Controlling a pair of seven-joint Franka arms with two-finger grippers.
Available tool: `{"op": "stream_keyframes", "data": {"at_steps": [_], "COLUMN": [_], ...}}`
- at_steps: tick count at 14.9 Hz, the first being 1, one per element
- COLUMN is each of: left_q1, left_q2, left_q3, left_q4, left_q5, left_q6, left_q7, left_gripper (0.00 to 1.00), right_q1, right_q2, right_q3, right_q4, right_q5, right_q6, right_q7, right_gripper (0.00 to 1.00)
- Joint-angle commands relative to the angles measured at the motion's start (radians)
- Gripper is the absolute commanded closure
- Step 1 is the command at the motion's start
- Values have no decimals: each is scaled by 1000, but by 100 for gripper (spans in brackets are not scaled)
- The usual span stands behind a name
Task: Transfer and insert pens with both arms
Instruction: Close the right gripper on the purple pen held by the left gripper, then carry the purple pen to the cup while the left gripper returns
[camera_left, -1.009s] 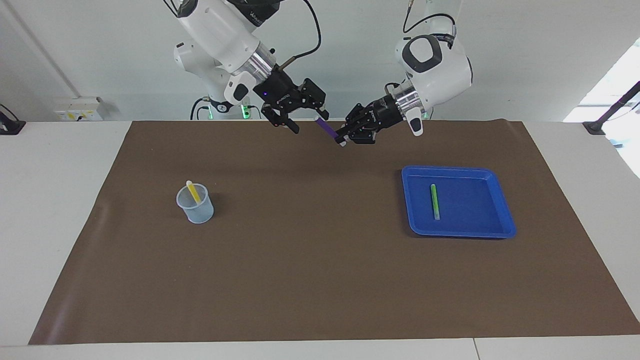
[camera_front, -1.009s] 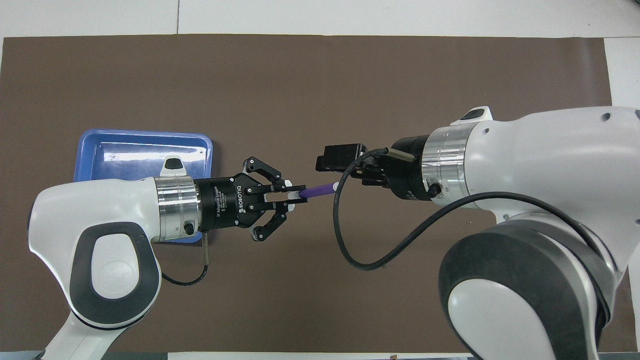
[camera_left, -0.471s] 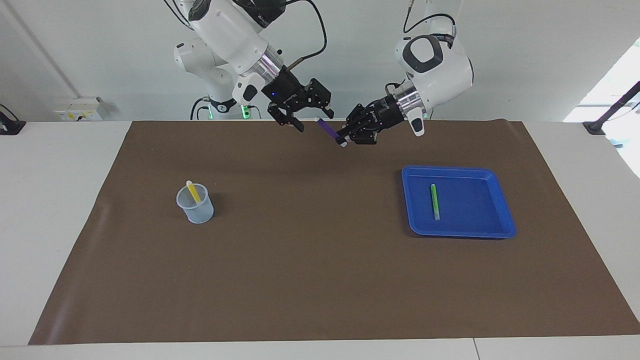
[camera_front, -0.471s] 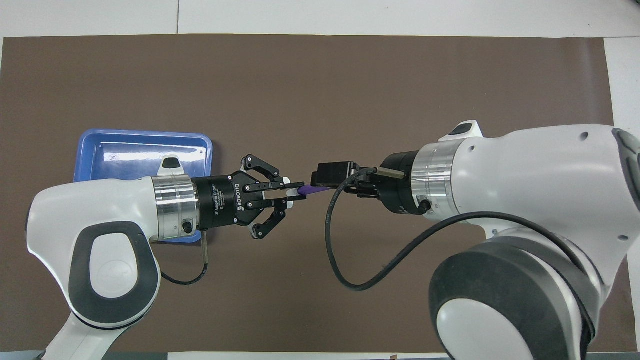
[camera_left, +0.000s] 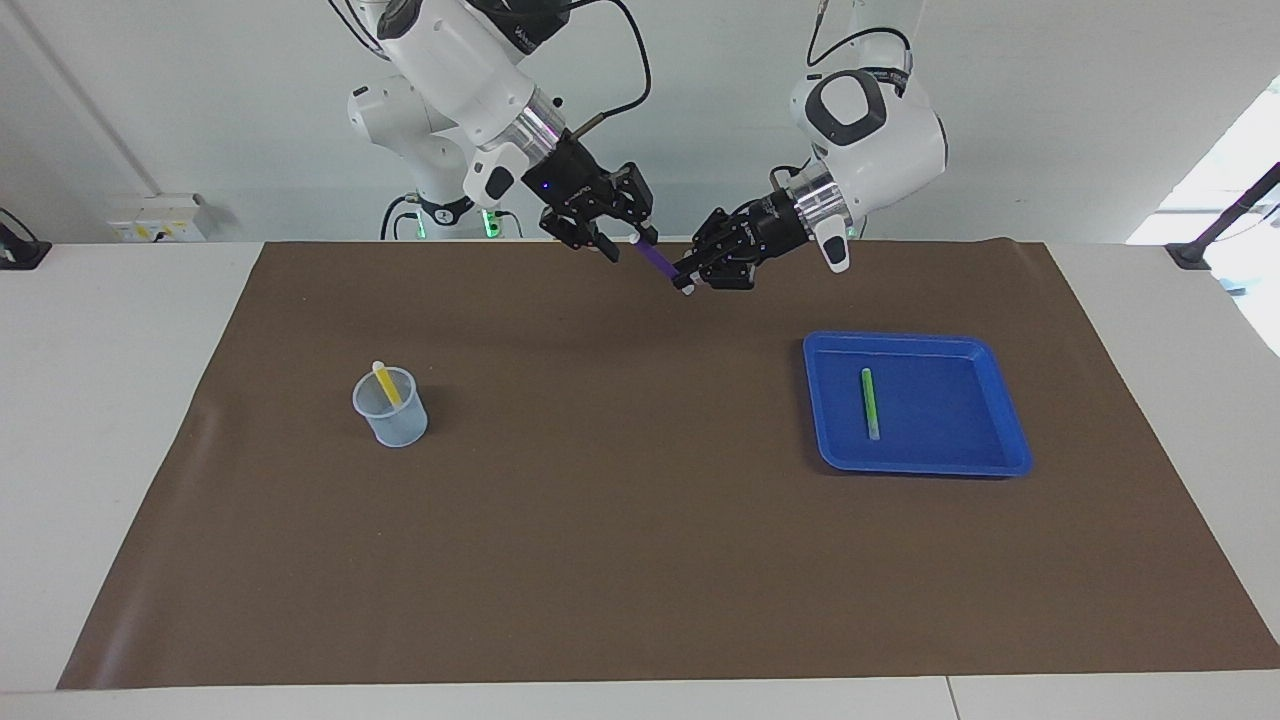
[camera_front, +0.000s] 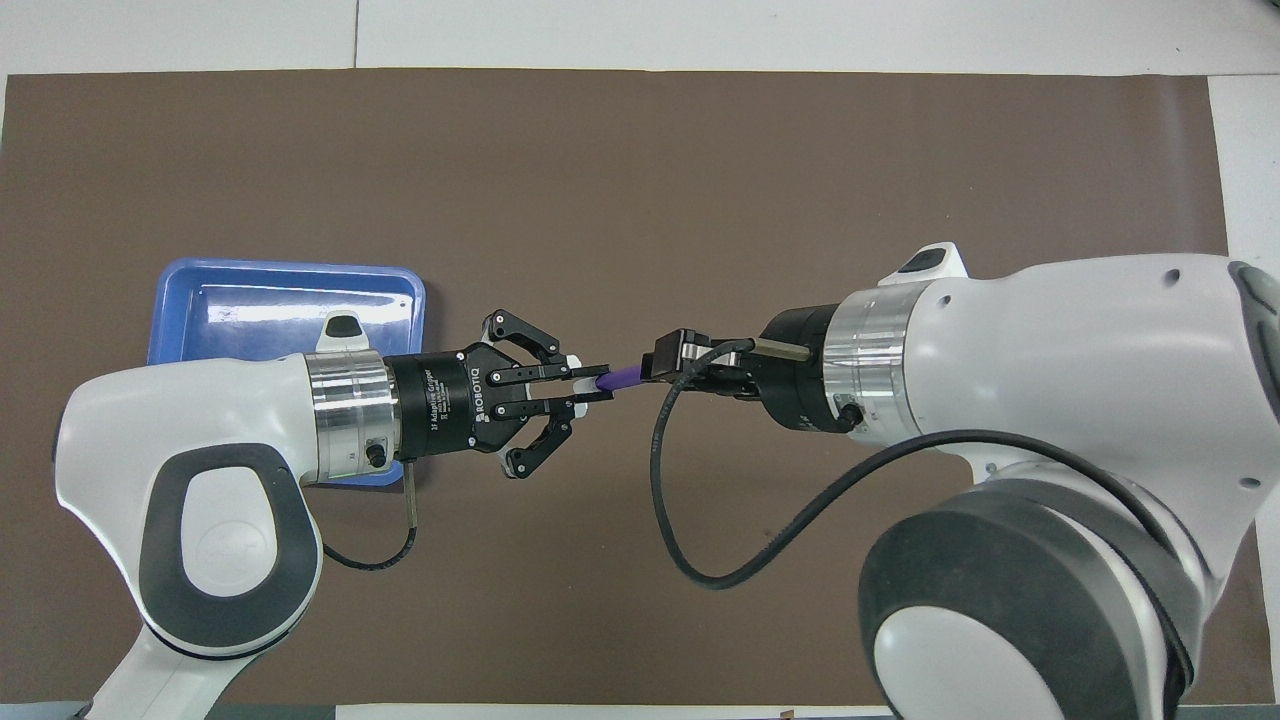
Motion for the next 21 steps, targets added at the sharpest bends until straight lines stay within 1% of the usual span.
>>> {"op": "stream_keyframes", "data": {"at_steps": [1,6,7,8,12,15,16,18,19,21], "left_q1": [-11,-11,-11,-13,-11,-2,4,10,25,111], "left_q2": [-25,-25,-25,-28,-33,-33,-33,-31,-31,-31], "left_q3": [6,6,6,5,5,8,8,8,11,14], "left_q4": [-25,-25,-23,-25,-23,-31,-34,-33,-31,-24], "left_q5": [-20,-20,-20,-20,-20,12,78,275,328,368], "left_q6": [20,23,38,52,55,52,43,11,-17,-124], "left_q7": [1,-3,-14,-32,-54,-43,-35,1,36,172], "left_gripper": [100,100,7,0,0,0,0,0,0,0], "right_q1": [2,20,20,20,-6,-59,-78,-125,-159,-226], "right_q2": [-16,-13,-13,-12,-10,-13,-16,-27,-35,-47], "right_q3": [1,0,0,0,-2,-2,-2,-2,-2,-2], "right_q4": [-24,-22,-22,-22,-25,-33,-41,-73,-90,-119], "right_q5": [-18,-28,-59,-101,-178,-311,-346,-400,-426,-460], "right_q6": [44,55,53,52,45,38,26,22,22,19], "right_q7": [-12,-10,-10,-5,-4,-24,-48,-114,-175,-305], "right_gripper": [100,100,100,100,100,100,100,100,100,100]}}
